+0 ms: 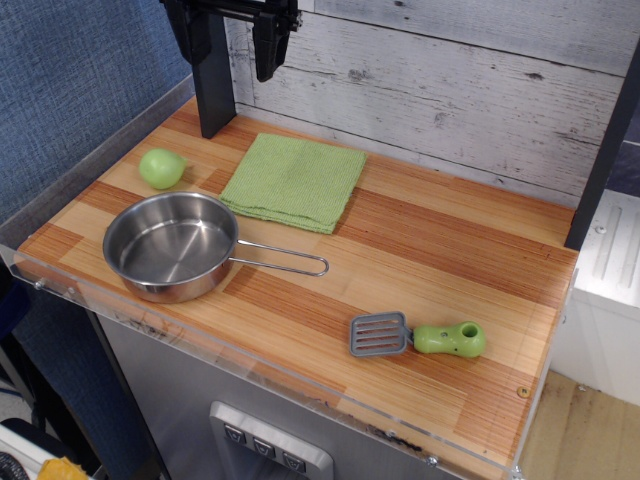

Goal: Place the green towel behind the green spatula

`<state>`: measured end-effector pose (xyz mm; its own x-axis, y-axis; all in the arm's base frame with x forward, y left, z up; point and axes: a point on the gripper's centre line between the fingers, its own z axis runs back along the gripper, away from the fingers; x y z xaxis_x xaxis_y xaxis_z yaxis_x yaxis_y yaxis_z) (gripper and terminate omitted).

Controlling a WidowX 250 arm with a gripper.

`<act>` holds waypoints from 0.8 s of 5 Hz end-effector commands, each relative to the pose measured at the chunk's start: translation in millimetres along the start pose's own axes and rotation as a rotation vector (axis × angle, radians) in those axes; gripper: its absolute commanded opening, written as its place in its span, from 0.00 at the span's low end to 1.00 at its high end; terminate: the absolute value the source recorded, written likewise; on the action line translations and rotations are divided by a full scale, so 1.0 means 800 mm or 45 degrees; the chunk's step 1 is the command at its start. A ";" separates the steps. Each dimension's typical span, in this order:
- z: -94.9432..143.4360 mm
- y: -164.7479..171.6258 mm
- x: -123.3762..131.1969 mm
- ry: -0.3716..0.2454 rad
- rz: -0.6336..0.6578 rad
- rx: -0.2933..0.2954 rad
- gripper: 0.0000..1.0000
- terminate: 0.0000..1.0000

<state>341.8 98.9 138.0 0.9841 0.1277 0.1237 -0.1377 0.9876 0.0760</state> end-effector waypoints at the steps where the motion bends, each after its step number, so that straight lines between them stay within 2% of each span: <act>1: 0.000 0.000 0.000 0.000 0.000 0.000 1.00 0.00; 2: -0.011 -0.002 -0.001 -0.031 -0.013 0.022 1.00 0.00; 3: -0.032 -0.011 0.007 0.005 -0.015 0.007 1.00 0.00; 4: -0.054 -0.015 0.013 -0.006 0.009 -0.029 1.00 0.00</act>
<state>355.2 89.4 78.7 0.9875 0.1336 0.0837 -0.1377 0.9894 0.0459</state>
